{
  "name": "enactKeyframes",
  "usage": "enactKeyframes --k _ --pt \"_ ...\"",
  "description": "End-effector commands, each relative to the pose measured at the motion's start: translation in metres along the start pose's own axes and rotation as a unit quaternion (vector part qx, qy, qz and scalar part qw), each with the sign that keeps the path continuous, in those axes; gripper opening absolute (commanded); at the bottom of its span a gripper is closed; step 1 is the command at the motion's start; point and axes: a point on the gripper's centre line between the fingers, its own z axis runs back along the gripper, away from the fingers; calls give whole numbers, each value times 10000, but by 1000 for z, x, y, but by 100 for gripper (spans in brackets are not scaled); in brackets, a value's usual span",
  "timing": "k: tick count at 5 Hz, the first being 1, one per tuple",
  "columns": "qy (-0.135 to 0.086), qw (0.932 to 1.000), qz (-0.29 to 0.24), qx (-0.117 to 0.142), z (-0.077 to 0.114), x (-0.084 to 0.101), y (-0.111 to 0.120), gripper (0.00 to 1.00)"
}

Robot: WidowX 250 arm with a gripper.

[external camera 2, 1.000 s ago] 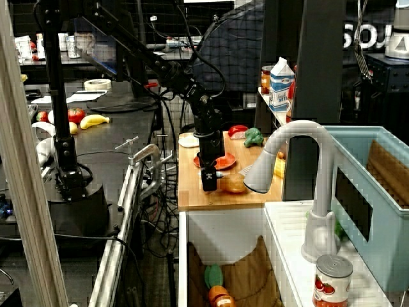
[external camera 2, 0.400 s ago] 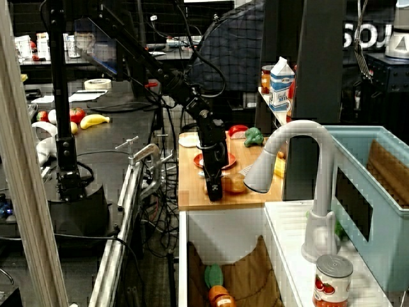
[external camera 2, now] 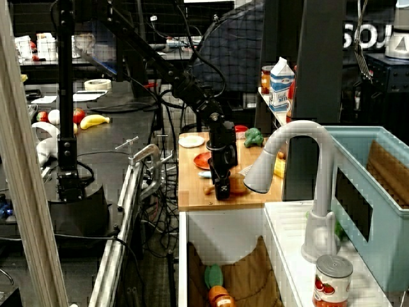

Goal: Put chicken on plate

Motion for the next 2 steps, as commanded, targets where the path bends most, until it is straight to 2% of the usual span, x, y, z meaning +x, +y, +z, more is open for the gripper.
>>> enactKeyframes --k 1,2 --pt "-205 9995 -110 224 -3 -22 5 100" --pt "-32 9996 -187 217 -2 -25 7 100"
